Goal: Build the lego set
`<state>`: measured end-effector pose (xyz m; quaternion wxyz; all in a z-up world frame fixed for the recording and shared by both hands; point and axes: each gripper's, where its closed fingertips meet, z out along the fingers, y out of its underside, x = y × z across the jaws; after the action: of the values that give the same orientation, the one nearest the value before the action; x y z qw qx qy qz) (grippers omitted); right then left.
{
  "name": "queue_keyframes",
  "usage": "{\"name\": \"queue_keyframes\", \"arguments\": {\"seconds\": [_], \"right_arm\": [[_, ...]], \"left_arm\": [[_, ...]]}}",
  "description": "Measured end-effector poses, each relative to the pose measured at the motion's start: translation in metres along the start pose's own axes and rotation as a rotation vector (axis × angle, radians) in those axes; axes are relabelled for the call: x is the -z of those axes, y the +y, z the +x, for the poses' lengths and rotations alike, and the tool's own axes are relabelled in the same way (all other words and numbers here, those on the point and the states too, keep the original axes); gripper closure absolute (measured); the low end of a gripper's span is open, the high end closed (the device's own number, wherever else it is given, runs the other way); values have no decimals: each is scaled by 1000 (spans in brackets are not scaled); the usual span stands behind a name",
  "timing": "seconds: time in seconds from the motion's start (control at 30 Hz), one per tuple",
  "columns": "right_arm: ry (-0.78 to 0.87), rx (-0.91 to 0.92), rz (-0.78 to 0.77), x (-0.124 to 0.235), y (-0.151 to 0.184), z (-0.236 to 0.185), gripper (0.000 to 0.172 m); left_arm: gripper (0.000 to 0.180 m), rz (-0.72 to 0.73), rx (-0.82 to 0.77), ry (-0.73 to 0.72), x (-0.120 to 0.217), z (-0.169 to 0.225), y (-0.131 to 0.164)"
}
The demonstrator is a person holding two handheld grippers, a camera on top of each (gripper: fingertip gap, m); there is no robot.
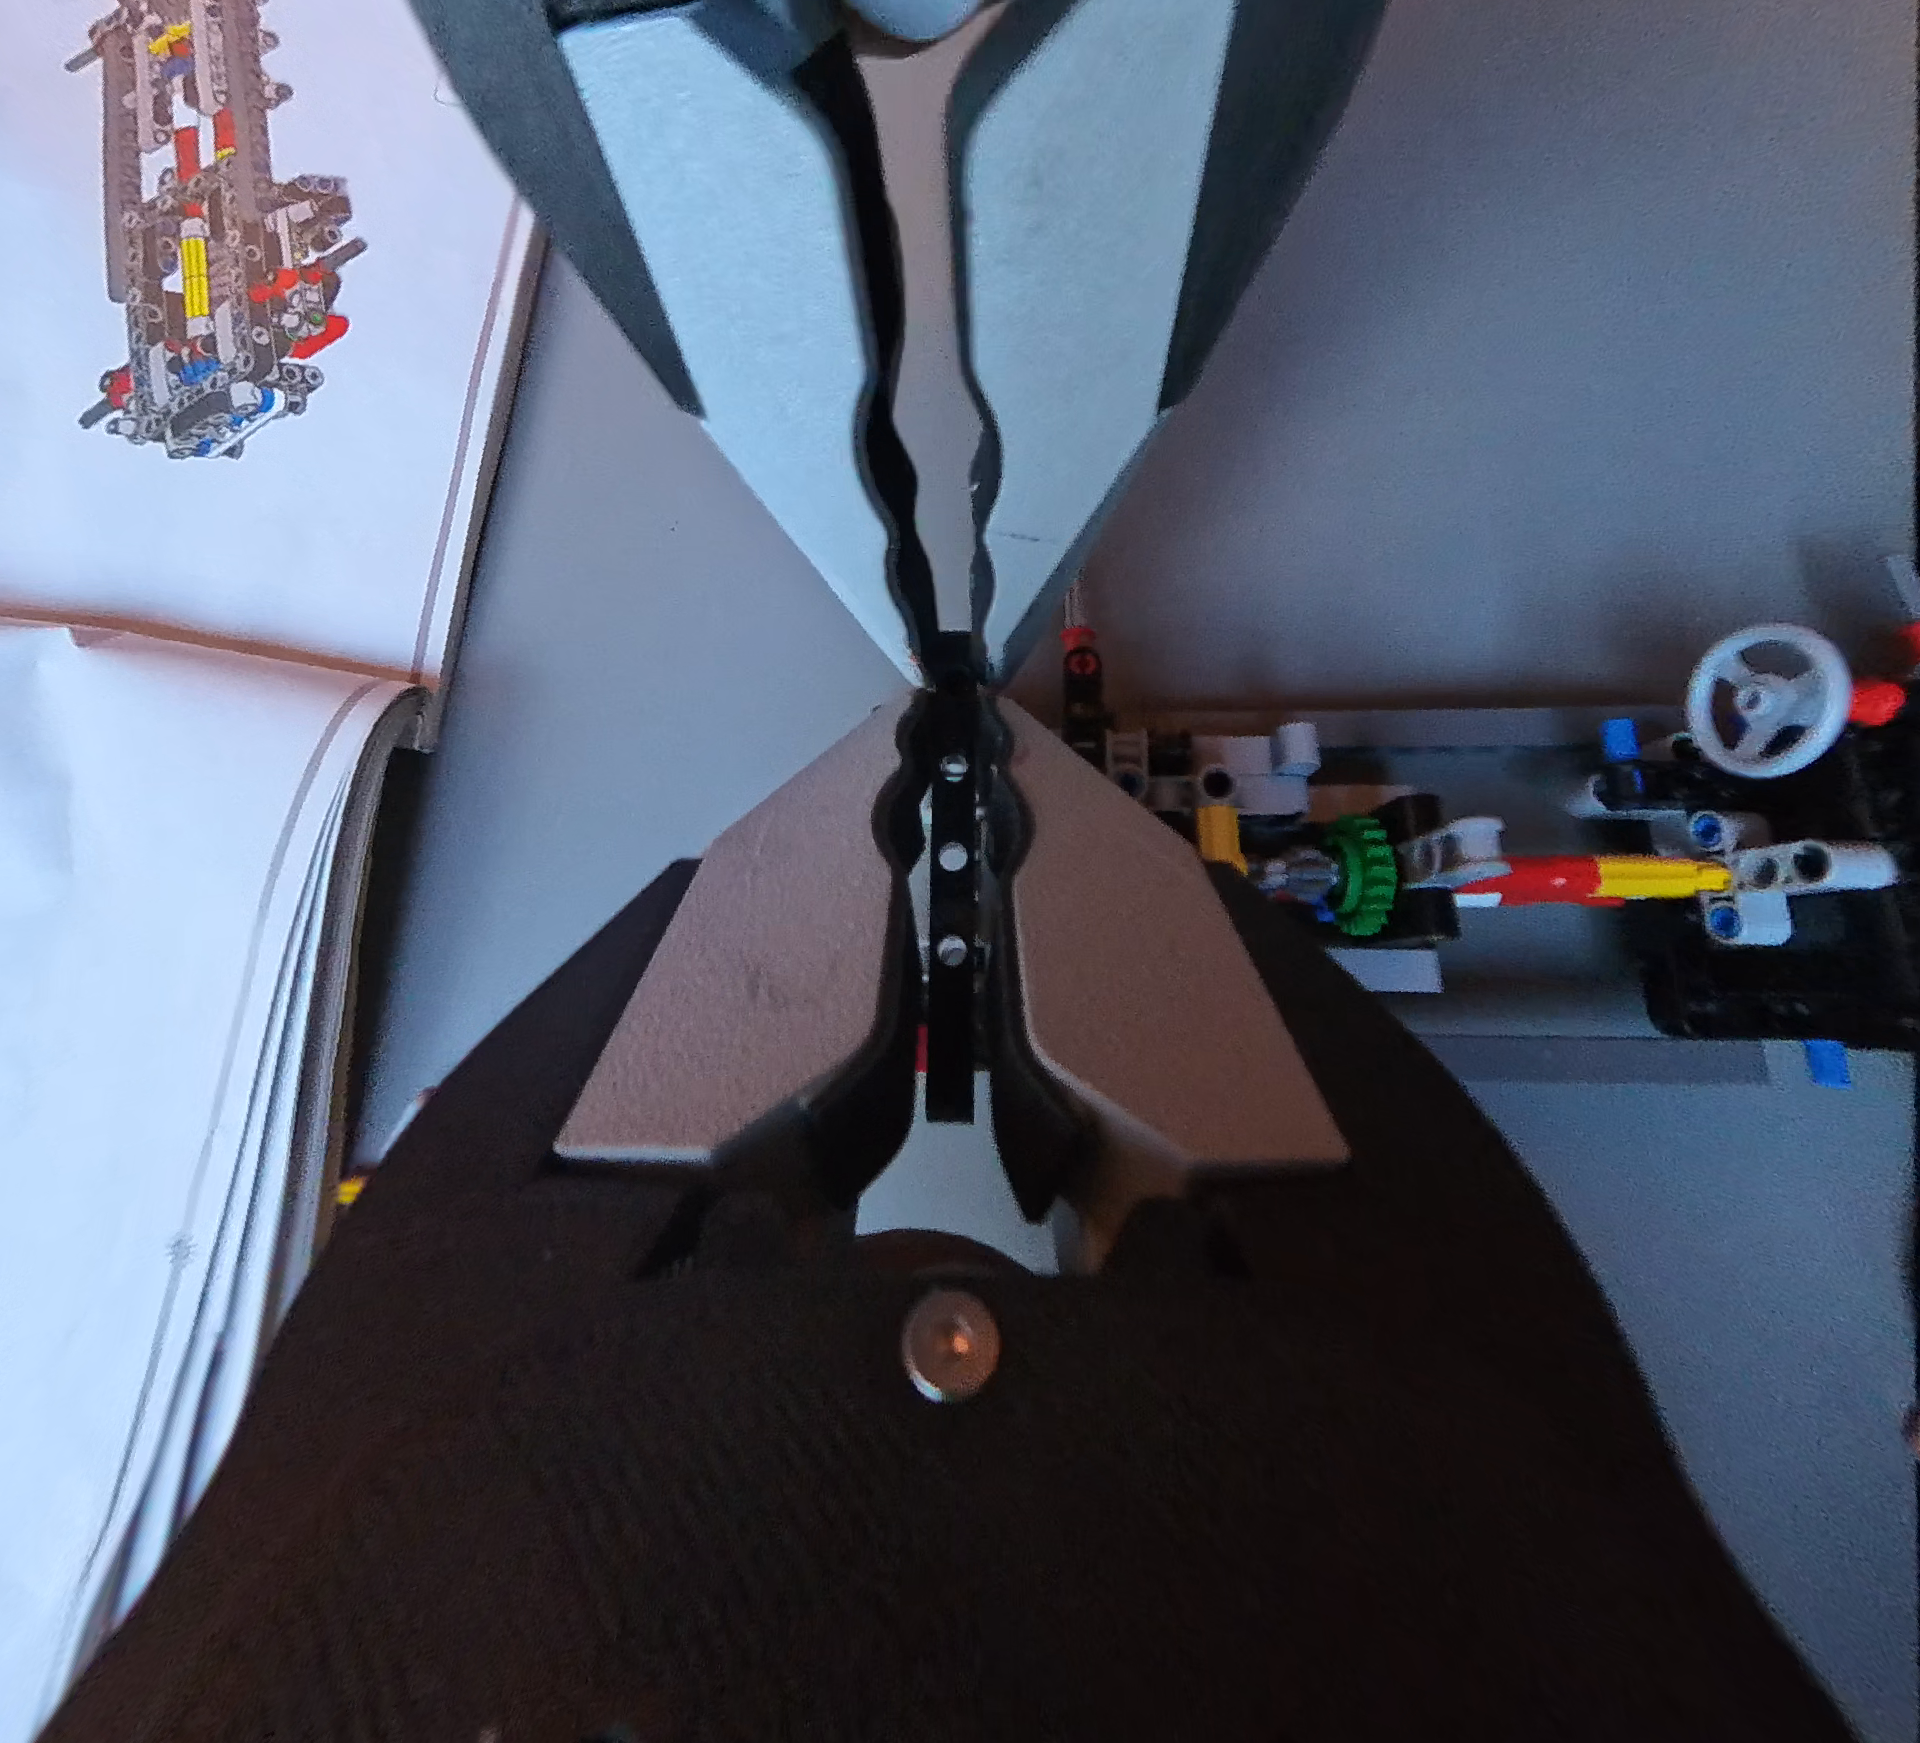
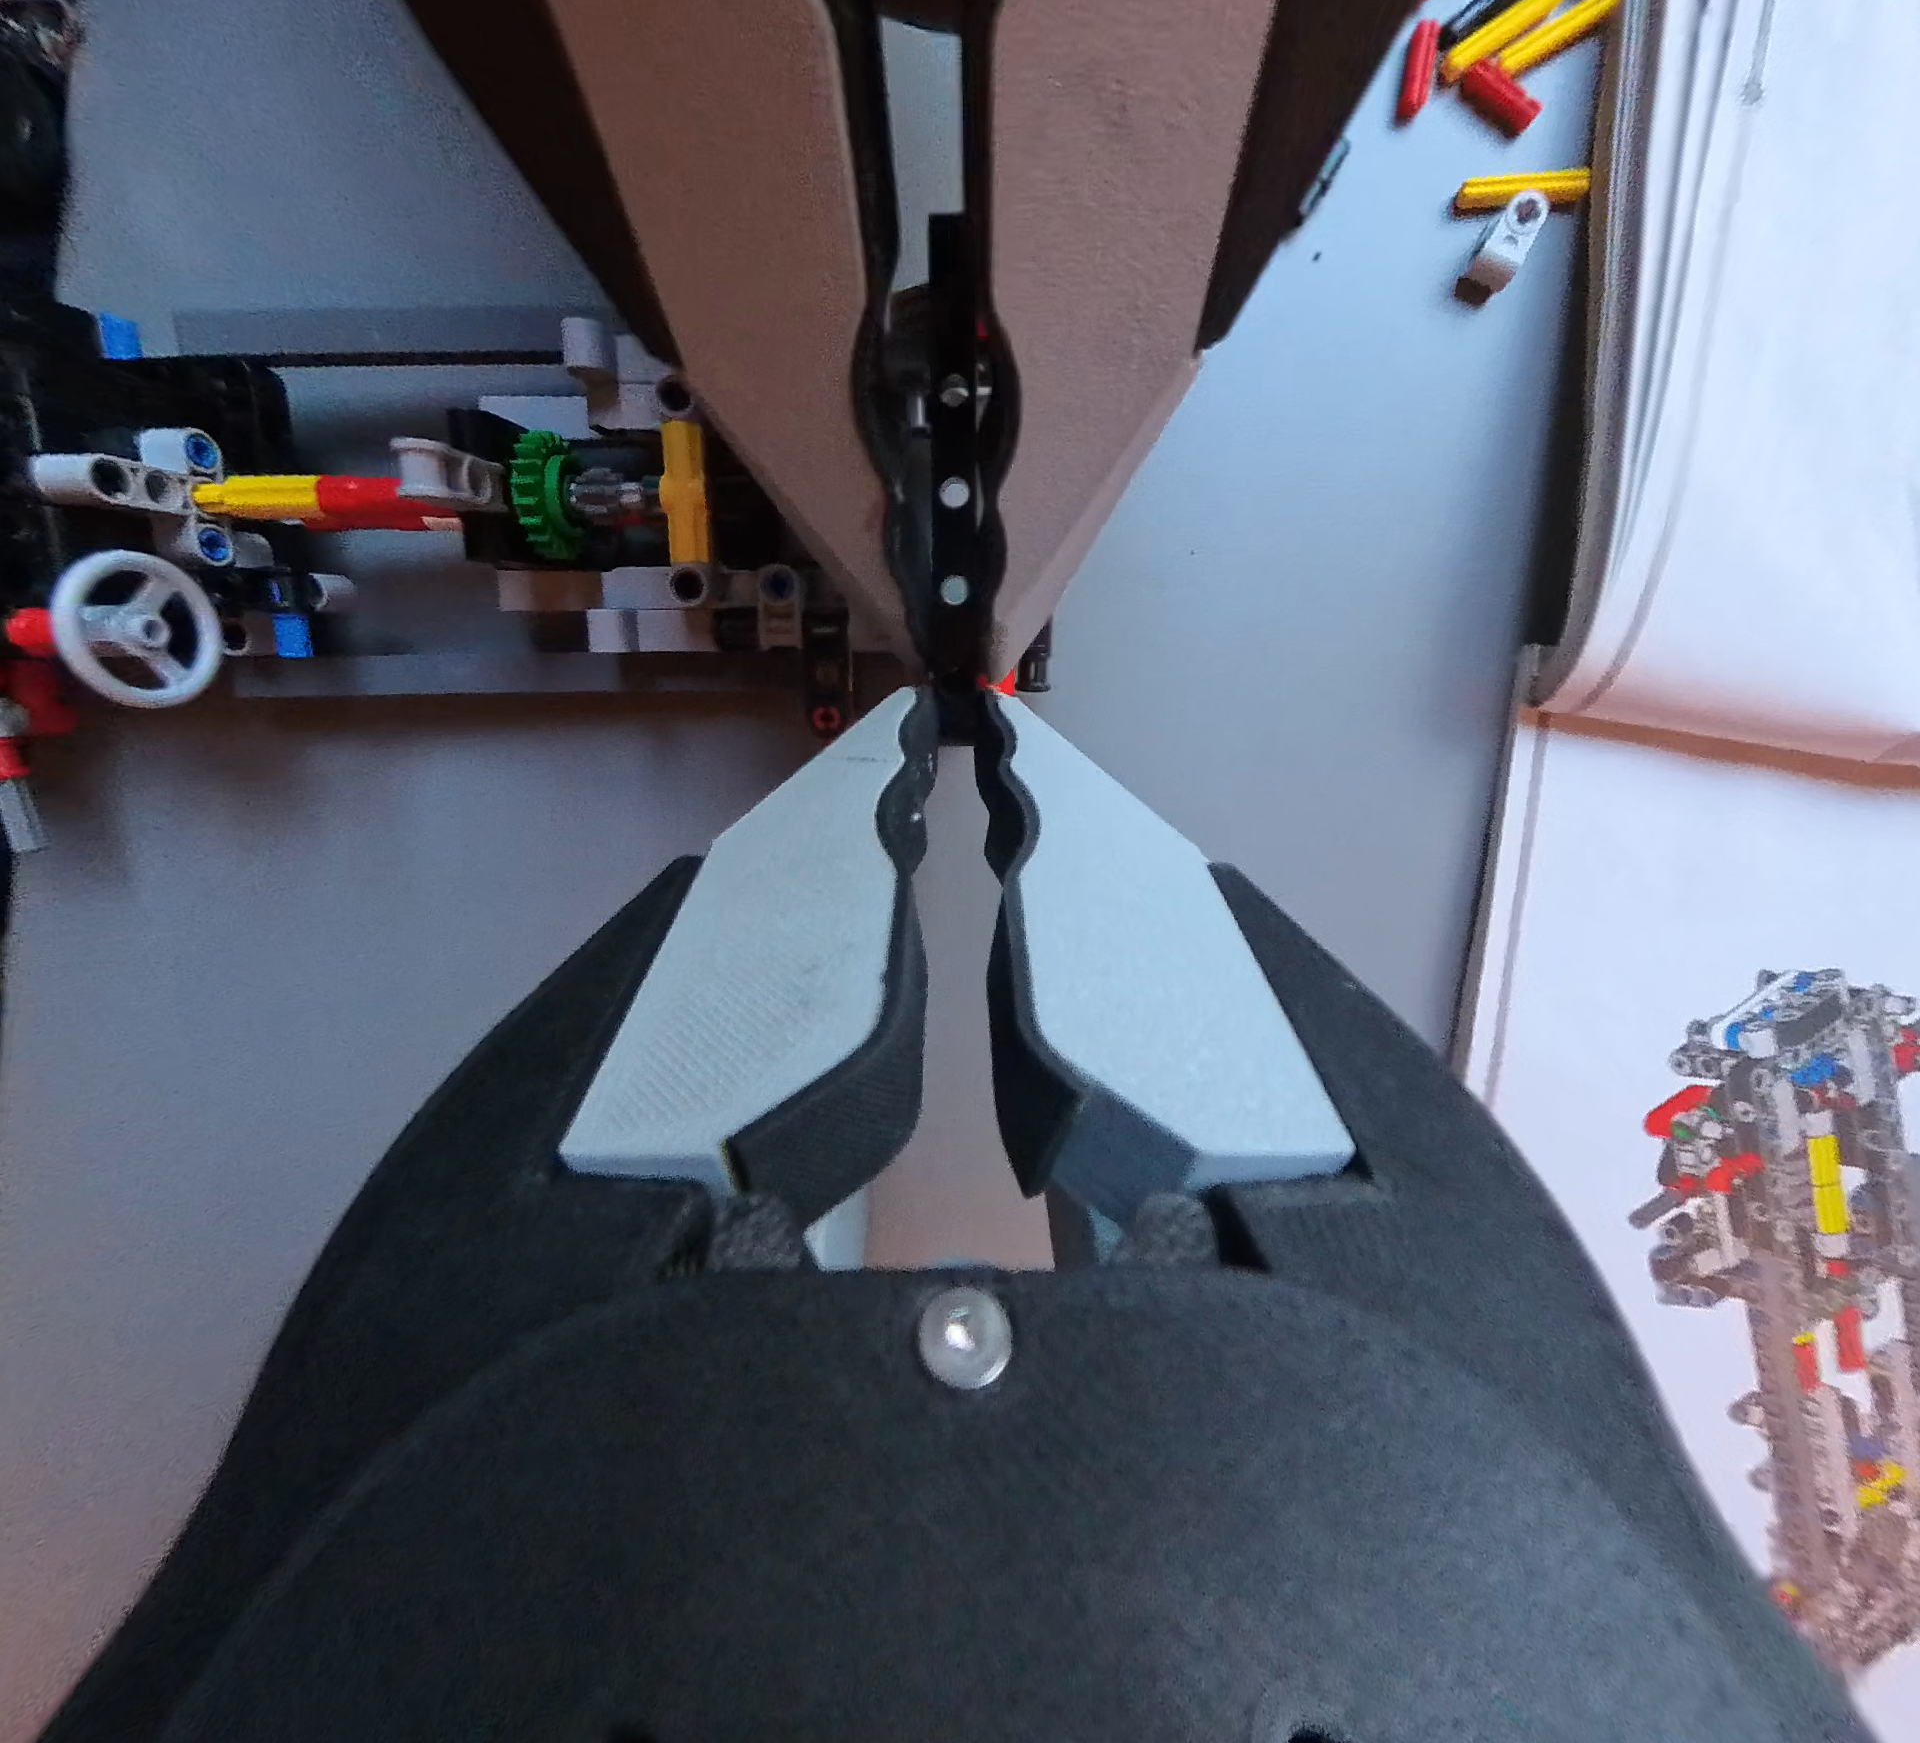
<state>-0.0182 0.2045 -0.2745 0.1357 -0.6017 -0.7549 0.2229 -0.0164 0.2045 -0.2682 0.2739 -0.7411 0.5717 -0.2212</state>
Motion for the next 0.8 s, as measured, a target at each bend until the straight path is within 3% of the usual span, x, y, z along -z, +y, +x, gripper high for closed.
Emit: {"name": "queue_keyframes", "arguments": {"seconds": [0.27,0.8], "right_arm": [[-110,64,-29,-4,-5,-4,166],[-34,133,-104,-12,-14,-3,165]], "left_arm": [[174,37,12,1,4,3,4],[175,39,19,-43,11,3,13]]}}
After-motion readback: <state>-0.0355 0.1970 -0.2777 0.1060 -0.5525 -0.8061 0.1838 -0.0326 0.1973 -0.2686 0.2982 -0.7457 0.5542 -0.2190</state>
